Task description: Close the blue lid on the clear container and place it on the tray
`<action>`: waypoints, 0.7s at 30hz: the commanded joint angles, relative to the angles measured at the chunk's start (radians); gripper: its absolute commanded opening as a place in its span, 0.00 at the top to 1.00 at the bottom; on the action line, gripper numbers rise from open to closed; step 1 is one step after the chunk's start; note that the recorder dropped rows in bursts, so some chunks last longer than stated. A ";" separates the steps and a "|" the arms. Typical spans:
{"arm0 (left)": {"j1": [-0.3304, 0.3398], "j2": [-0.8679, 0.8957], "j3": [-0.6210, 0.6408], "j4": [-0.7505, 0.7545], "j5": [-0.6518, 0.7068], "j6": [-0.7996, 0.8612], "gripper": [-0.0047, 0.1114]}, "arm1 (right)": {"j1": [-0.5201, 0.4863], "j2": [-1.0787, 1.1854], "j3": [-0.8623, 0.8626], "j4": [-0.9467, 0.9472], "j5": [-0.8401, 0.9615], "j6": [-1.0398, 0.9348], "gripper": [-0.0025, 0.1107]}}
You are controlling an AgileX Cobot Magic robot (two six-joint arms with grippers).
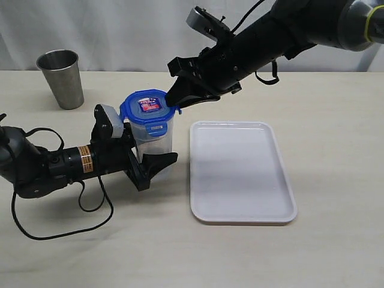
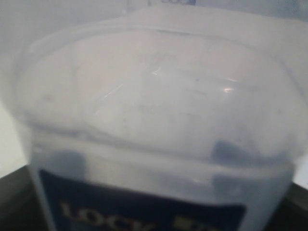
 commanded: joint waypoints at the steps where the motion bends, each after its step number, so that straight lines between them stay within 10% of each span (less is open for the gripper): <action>1: 0.000 0.000 -0.003 0.005 -0.018 0.001 0.96 | -0.001 0.007 0.002 0.010 0.016 -0.012 0.72; 21: 0.000 0.000 -0.008 0.015 -0.018 0.001 0.96 | 0.034 0.029 0.002 0.040 0.066 -0.004 0.56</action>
